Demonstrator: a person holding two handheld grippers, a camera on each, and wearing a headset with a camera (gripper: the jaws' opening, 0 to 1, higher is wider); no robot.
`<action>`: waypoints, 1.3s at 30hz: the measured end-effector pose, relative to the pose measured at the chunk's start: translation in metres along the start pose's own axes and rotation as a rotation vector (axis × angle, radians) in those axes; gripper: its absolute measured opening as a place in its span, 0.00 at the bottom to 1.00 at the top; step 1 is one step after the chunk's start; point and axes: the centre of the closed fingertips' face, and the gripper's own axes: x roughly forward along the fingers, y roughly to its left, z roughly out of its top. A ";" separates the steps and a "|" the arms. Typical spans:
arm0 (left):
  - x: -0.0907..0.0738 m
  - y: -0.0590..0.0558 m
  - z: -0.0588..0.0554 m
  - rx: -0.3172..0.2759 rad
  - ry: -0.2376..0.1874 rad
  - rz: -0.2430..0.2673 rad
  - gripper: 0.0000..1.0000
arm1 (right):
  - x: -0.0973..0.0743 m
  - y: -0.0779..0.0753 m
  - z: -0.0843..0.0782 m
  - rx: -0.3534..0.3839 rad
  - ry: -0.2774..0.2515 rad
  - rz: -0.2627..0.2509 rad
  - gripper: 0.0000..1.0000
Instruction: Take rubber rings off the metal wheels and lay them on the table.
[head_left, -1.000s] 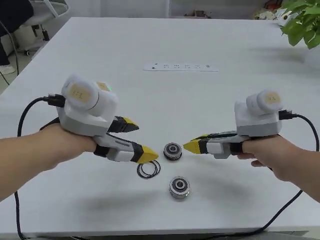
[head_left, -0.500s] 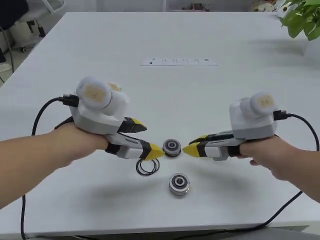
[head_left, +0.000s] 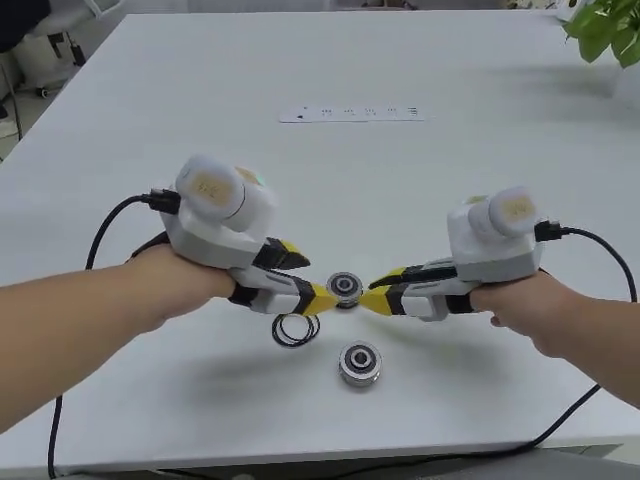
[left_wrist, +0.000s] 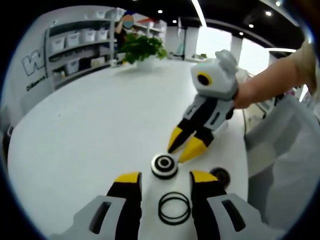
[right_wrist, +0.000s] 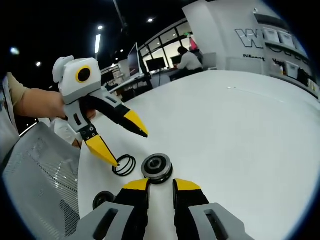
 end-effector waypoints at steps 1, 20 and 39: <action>0.001 0.000 0.000 0.001 0.000 0.000 0.39 | 0.001 0.001 0.000 -0.016 0.004 0.001 0.15; 0.025 -0.003 -0.002 0.037 0.032 -0.028 0.26 | 0.005 0.001 -0.002 -0.114 0.005 -0.002 0.11; 0.032 0.000 0.004 0.087 0.026 0.024 0.14 | 0.006 0.001 -0.002 -0.138 -0.007 -0.009 0.10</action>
